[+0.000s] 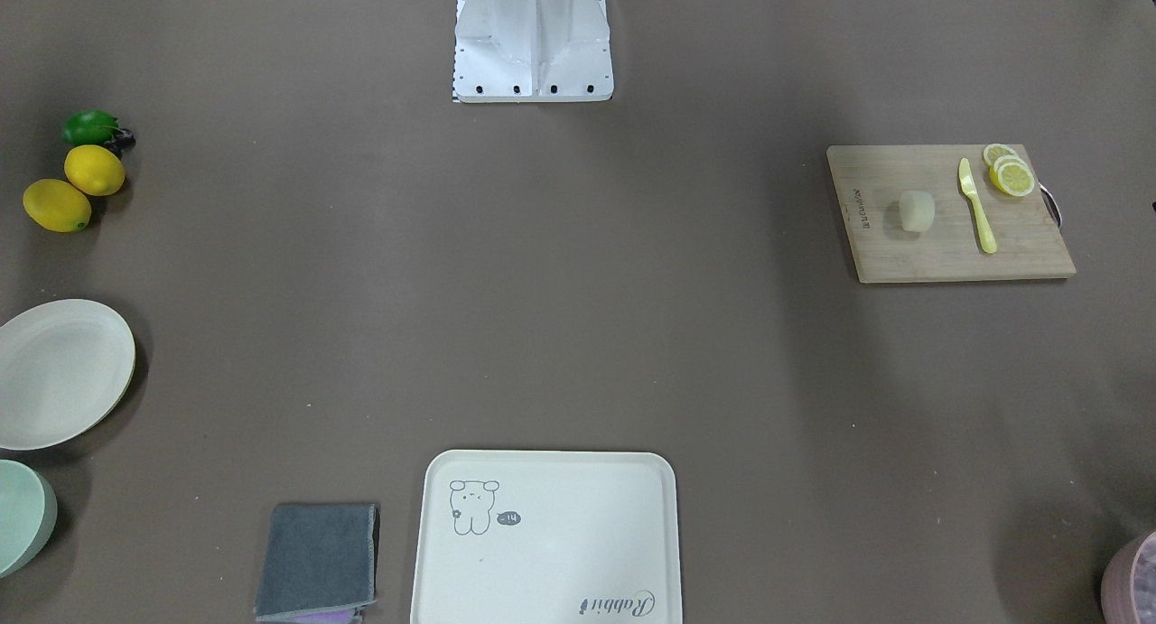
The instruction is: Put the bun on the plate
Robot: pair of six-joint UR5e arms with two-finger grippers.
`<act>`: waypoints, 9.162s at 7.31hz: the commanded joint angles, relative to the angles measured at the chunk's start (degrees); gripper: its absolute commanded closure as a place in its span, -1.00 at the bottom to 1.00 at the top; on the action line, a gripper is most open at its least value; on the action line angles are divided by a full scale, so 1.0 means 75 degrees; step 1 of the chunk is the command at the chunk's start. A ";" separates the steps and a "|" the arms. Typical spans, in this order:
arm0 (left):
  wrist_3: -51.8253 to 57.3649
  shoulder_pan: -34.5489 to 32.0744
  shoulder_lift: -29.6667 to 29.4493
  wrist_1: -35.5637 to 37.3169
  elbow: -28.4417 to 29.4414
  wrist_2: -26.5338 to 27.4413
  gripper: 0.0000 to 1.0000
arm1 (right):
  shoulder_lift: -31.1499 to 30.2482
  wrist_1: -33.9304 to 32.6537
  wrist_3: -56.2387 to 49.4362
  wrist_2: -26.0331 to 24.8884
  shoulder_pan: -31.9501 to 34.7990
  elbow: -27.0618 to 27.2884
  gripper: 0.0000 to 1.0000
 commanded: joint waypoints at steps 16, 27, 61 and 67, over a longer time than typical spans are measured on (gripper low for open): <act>-0.1068 0.0104 0.0750 0.0388 -0.0754 0.0044 -0.95 | -0.0135 0.0293 0.0082 -0.0373 0.0246 -0.0079 -1.00; -0.1068 0.0222 0.0844 -0.0010 -0.0638 0.0126 -0.95 | 0.1013 0.2621 0.2771 0.0237 -0.0713 -0.2702 -0.85; -0.8459 0.4730 0.0996 -0.3057 -0.0883 0.2443 -0.93 | 0.4822 0.2918 1.0394 -0.2001 -0.6785 -0.1450 -1.00; -0.8486 0.5847 0.1418 -0.3714 -0.0754 0.3196 0.08 | 0.4763 0.2918 1.0418 -0.1920 -0.6387 -0.1263 -1.00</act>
